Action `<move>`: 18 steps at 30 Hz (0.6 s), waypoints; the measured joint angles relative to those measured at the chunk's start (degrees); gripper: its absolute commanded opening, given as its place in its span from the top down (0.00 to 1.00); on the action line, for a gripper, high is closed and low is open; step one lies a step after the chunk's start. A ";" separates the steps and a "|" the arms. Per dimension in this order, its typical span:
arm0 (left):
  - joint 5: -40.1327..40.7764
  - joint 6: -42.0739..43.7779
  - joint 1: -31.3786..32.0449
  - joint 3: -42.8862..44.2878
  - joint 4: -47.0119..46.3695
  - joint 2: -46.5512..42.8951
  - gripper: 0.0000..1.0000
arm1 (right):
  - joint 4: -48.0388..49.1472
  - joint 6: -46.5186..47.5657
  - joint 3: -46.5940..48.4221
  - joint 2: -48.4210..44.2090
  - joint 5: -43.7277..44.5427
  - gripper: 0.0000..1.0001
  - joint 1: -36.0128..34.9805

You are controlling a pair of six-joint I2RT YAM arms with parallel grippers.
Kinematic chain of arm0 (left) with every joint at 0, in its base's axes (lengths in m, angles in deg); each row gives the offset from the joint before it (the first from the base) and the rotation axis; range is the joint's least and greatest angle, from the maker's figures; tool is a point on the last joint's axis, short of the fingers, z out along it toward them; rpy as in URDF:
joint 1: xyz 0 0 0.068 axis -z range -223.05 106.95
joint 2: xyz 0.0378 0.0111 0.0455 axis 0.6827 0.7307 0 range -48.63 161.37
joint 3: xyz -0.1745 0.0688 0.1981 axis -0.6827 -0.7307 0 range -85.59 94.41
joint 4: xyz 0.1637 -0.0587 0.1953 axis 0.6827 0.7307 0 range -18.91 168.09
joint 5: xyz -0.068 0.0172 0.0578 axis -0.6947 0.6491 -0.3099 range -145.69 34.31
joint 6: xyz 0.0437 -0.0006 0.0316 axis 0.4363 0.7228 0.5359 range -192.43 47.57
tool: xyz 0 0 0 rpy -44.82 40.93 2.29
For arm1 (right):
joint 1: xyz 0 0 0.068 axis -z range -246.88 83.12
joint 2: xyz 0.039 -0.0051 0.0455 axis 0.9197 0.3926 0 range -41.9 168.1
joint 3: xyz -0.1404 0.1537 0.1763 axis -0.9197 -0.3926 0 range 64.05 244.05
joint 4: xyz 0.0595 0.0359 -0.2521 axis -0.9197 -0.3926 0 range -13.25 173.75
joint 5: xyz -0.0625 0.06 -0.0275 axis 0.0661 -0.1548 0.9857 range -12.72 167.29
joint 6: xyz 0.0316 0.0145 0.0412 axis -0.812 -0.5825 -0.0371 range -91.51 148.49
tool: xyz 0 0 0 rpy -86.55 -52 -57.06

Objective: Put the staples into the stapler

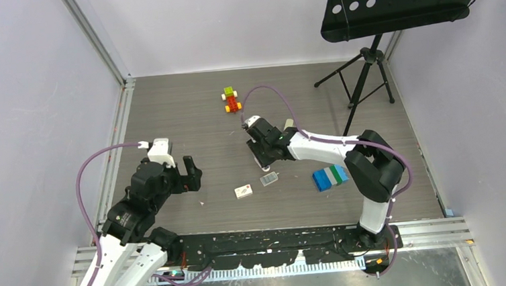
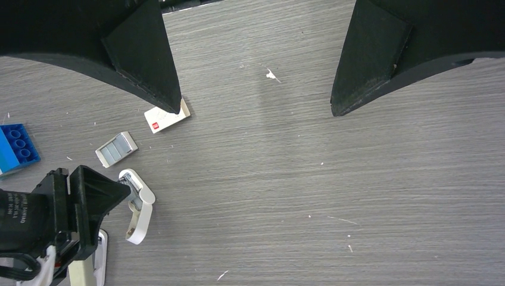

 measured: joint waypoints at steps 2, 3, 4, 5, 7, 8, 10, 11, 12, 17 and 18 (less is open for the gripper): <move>-0.02 0.00 -0.07 0.00 -0.02 0.00 0.00 | 0.11 -0.20 0.00 -0.85 0.55 0.58 0.00; -0.02 0.00 -0.09 0.00 0.00 0.00 0.00 | 0.24 -0.28 0.00 -1.16 0.72 0.57 0.02; -0.02 0.00 -0.09 0.00 0.00 0.00 0.00 | 0.39 -0.39 0.00 -1.36 0.90 0.57 0.02; -0.07 0.00 -0.09 0.00 -0.02 0.00 0.00 | 0.59 -0.46 0.00 -1.46 1.01 0.57 0.09; -0.13 0.00 -0.09 0.00 0.00 0.00 0.00 | 0.81 -0.66 0.00 -1.46 1.20 0.57 0.11; -0.15 0.00 -0.09 0.00 0.00 0.00 0.00 | 0.79 -0.76 0.02 -1.44 1.36 0.57 0.13; -0.17 0.00 -0.09 0.00 -0.02 0.00 0.00 | 0.81 -1.03 0.13 -1.31 1.66 0.57 0.17; -0.17 0.00 -0.09 0.00 -0.02 0.00 0.00 | 0.76 -1.18 0.50 -1.03 1.88 0.57 0.35; -0.17 0.00 -0.09 0.00 0.00 0.00 0.00 | 0.85 -1.31 0.76 -0.72 2.08 0.57 0.39; -0.17 0.00 -0.11 0.00 0.00 0.00 0.00 | 1.46 -1.97 1.38 0.66 2.91 0.57 0.87; -0.17 0.00 -0.13 0.00 0.00 0.00 0.00 | 1.66 -2.16 1.36 0.72 2.97 0.57 0.94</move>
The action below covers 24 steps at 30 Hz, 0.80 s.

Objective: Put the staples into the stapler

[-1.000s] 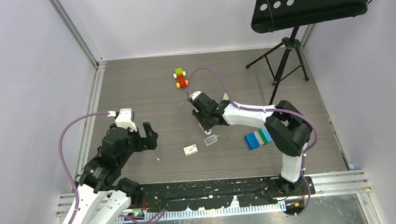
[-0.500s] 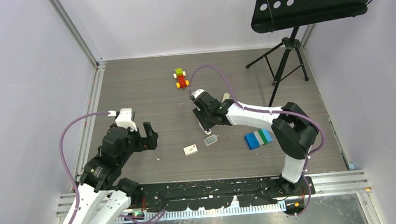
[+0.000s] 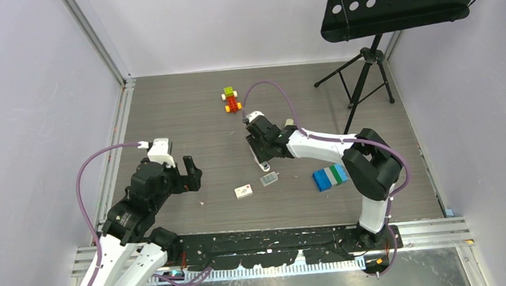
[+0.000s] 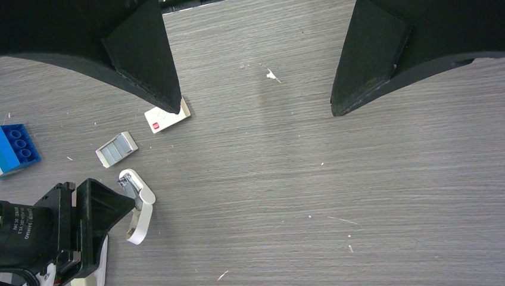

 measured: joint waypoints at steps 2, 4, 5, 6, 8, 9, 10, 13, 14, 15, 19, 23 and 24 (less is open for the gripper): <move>-0.02 0.00 -0.07 0.00 -0.02 0.00 0.00 | 0.44 -0.42 0.00 0.00 0.17 0.57 0.20; 0.00 0.00 -0.13 0.00 0.00 0.00 0.00 | 1.22 -0.76 -0.02 0.00 0.39 0.57 0.31; -0.02 0.00 -0.17 0.00 -0.02 0.00 0.00 | 1.51 -0.85 -0.02 0.00 0.52 0.57 0.37; -0.02 0.00 -0.17 0.00 0.00 0.00 0.00 | 1.81 -0.92 -0.02 0.00 0.57 0.57 0.52; -0.02 0.00 -0.22 0.00 0.00 0.00 0.00 | 2.23 -1.09 -0.02 0.02 0.59 0.57 0.57; -0.02 0.00 -0.22 0.00 0.00 0.00 0.00 | 2.36 -1.11 -0.02 0.09 0.61 0.57 0.59; -0.02 0.00 -0.22 0.00 0.00 0.00 0.00 | 2.49 -1.18 -0.02 0.22 0.59 0.57 0.66; -0.04 0.00 -0.22 0.00 -0.02 0.00 0.00 | 2.67 -1.33 -0.07 0.76 0.57 0.57 0.68; -0.04 0.00 -0.22 0.00 -0.02 0.00 0.00 | 2.75 -1.40 -0.13 1.01 0.55 0.57 0.68; -0.07 0.00 -0.22 0.00 -0.02 0.00 0.00 | 2.78 -1.46 -0.17 1.27 0.52 0.57 0.68; -0.33 0.00 -0.24 0.00 -0.02 0.00 0.00 | 2.93 -1.90 -0.79 1.84 0.24 0.57 0.68; -0.42 0.00 -0.26 0.00 -0.02 0.00 0.00 | 2.99 -2.14 -0.94 1.81 0.00 0.57 0.68; -0.42 0.00 -0.28 0.00 -0.02 0.00 0.00 | 3.13 -2.16 -1.03 1.79 0.00 0.57 0.68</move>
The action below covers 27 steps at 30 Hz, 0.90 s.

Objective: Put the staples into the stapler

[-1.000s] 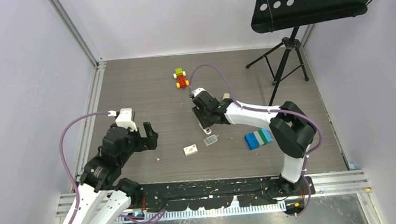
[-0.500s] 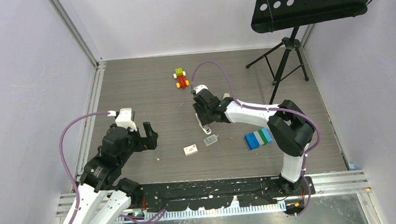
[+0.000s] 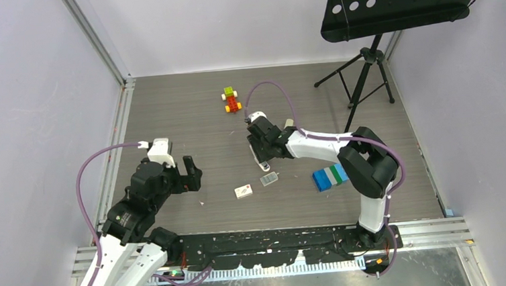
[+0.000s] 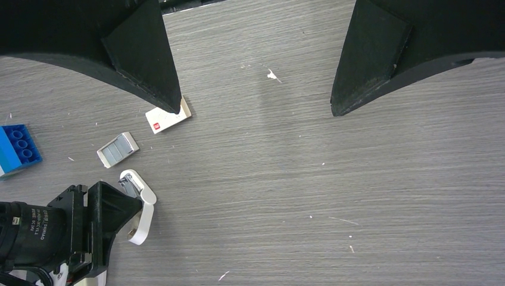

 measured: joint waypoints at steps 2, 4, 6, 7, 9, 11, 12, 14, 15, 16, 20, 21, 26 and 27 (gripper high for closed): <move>-0.02 0.00 -0.04 0.00 0.00 0.04 0.00 | 0.26 -0.04 -0.33 -0.20 -0.11 0.57 0.00; -0.04 0.00 -0.07 0.00 0.00 0.17 0.00 | 0.24 -0.15 -0.83 -0.57 -0.37 0.57 0.00; -0.26 0.00 -0.09 0.00 -0.02 0.28 0.00 | 0.22 -0.20 -1.36 -0.96 -0.55 0.57 0.00; -0.39 0.00 -0.13 0.00 -0.02 0.35 0.00 | 0.20 -0.20 -1.62 -1.16 -0.61 0.57 0.00; -0.52 0.00 -0.28 0.00 -0.02 0.46 0.00 | 0.00 -0.22 -2.23 -1.62 -0.70 0.57 0.00; -0.72 -0.02 -0.42 0.00 -0.04 0.50 0.00 | 0.07 -0.39 -2.58 -1.75 -0.81 0.57 0.00; -0.83 -0.02 -0.44 0.00 -0.04 0.52 0.00 | 0.13 -0.44 -2.69 -1.86 -0.83 0.57 0.00; -0.96 0.00 -0.44 0.00 -0.04 0.52 0.00 | 0.09 -0.46 -2.84 -2.05 -1.05 0.57 0.00; -1.01 -0.02 -0.44 0.00 -0.04 0.55 0.00 | 0.02 -0.48 -2.91 -2.14 -1.07 0.57 0.04; -1.03 -0.02 -0.46 0.00 -0.04 0.57 0.00 | -0.07 -0.46 -2.97 -2.29 -1.14 0.57 0.04; -1.09 -0.02 -0.48 -0.09 -0.07 0.74 0.00 | -0.46 -0.37 -4.07 -4.24 -1.77 0.56 0.04; -1.09 -0.02 -0.48 -0.15 -0.07 0.79 0.00 | -0.28 -0.31 -4.68 -5.14 -2.10 0.56 0.04; -1.38 -0.02 -0.55 -0.26 -0.11 1.36 0.00 | 2.62 0.13 -8.92 -10.71 -3.93 0.56 0.04; -1.49 -0.02 -0.59 -0.28 -0.11 1.51 0.00 | 3.56 0.17 -9.92 -11.47 -4.33 0.56 0.04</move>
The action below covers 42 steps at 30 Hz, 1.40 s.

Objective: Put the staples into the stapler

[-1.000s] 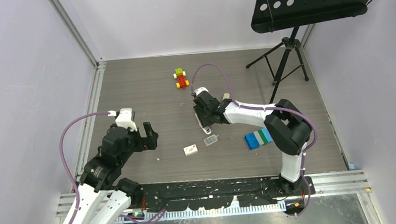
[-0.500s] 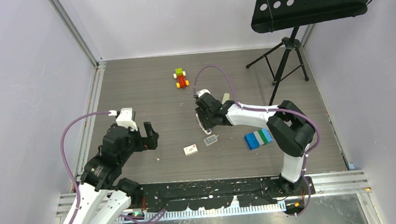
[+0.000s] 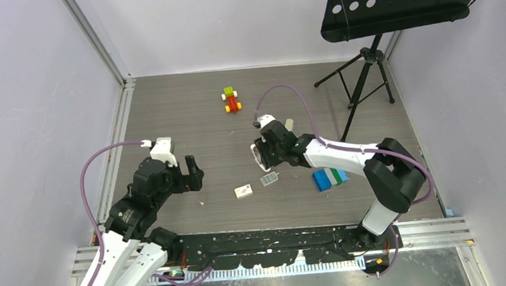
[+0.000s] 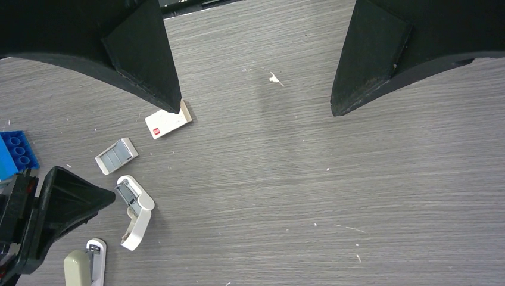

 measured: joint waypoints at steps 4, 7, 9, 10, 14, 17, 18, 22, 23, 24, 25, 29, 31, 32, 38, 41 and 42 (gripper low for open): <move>-0.50 -0.28 -0.11 -0.04 -0.33 0.68 0.00 | 4.59 0.09 -4.37 -1.01 -1.33 0.57 0.00; -1.79 -1.11 -0.11 -0.44 -1.64 1.55 0.00 | 8.04 0.07 -7.89 -1.01 -1.70 0.58 0.00; -3.08 -2.32 -0.11 -1.14 -2.78 2.36 0.00 | 10.93 0.04 -10.01 -1.07 -1.88 0.58 0.00; -3.98 -2.99 -0.11 -1.53 -3.34 2.95 0.00 | 12.57 0.04 -11.23 -1.22 -1.97 0.58 0.00; -6.67 -5.51 -0.11 -2.82 -5.53 5.62 0.00 | 16.41 0.02 -13.84 -1.64 -2.08 0.58 0.00; -8.52 -7.98 -0.11 -4.00 -8.39 7.58 0.00 | 18.45 0.07 -14.05 -1.77 -1.97 0.60 -0.02; -9.07 -8.74 -0.11 -4.52 -9.73 8.28 0.00 | 18.95 0.11 -14.05 -1.77 -1.84 0.60 -0.04; -11.52 -13.07 -0.11 -6.56 -16.11 13.22 0.00 | 20.31 0.20 -14.29 -2.38 -1.40 0.62 -0.17; -11.74 -13.40 -0.11 -6.60 -16.68 13.79 0.00 | 20.39 0.35 -14.38 -2.71 -1.29 0.63 -0.20; -12.28 -14.25 -0.11 -6.60 -18.12 15.43 0.00 | 20.48 0.46 -14.40 -2.93 -1.22 0.63 -0.22; -12.72 -14.84 -0.11 -6.58 -19.80 17.20 0.00 | 20.59 0.66 -14.40 -3.15 -1.14 0.64 -0.22; -13.84 -16.72 -0.11 -6.32 -25.40 24.06 0.00 | 20.92 1.40 -14.43 -3.28 -0.98 0.65 -0.24; -14.05 -17.51 -0.11 -6.19 -28.06 27.15 0.00 | 21.03 1.60 -14.45 -3.28 -1.01 0.66 -0.24; -14.16 -17.81 -0.11 -6.08 -29.11 28.39 0.00 | 21.05 1.66 -14.45 -3.26 -1.01 0.66 -0.26; -15.34 -19.85 -0.11 -3.13 -35.76 38.29 0.00 | 21.03 2.49 -14.45 -2.67 -0.94 0.66 -1.03; -16.06 -20.59 -0.11 -1.46 -38.88 42.56 0.02 | 21.03 2.80 -14.21 -1.60 -0.74 0.67 -1.31; -16.35 -21.14 -0.11 -0.83 -39.93 44.02 0.04 | 21.00 2.89 -14.12 -1.20 -0.70 0.67 -1.38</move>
